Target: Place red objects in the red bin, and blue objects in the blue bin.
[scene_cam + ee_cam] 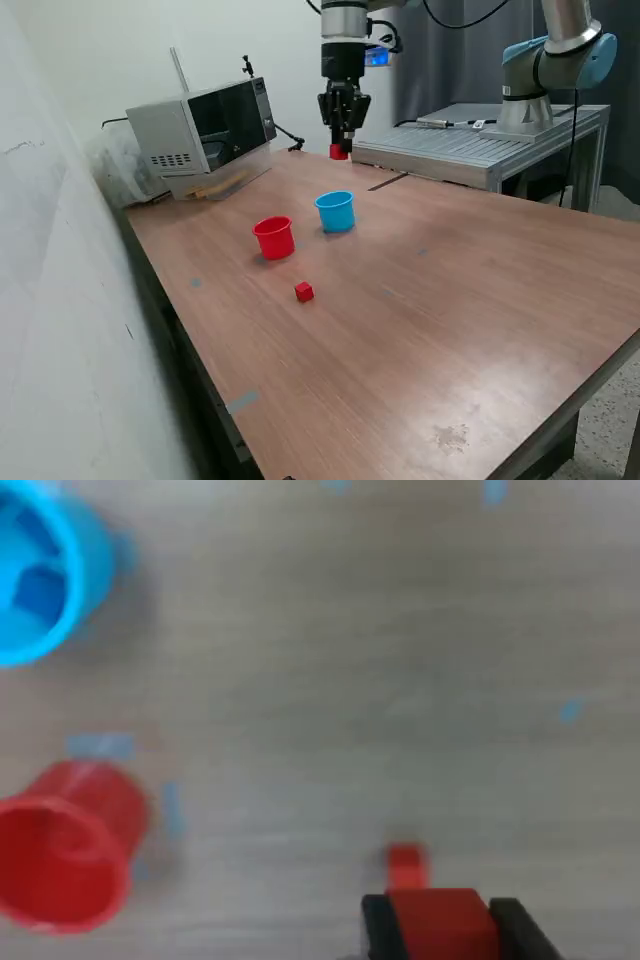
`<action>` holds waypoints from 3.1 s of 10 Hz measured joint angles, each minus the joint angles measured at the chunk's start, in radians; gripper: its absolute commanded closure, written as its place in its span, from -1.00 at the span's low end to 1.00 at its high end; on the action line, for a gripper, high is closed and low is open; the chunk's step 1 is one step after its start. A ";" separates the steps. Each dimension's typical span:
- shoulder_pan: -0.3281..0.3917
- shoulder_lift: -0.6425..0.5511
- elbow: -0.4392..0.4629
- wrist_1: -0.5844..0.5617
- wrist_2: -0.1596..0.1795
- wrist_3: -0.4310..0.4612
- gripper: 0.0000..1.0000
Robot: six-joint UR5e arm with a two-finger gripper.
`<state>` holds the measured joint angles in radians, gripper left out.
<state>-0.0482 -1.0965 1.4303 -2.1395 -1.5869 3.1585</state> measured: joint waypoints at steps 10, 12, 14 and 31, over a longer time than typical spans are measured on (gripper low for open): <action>-0.226 0.314 -0.223 -0.009 -0.018 -0.005 1.00; -0.227 0.321 -0.223 -0.015 -0.018 -0.005 1.00; -0.228 0.322 -0.222 -0.019 -0.018 -0.005 -1.00; 0.051 -0.131 -0.072 0.230 -0.013 -0.024 -1.00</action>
<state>0.0032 -1.2278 1.3587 -1.9092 -1.6002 3.1344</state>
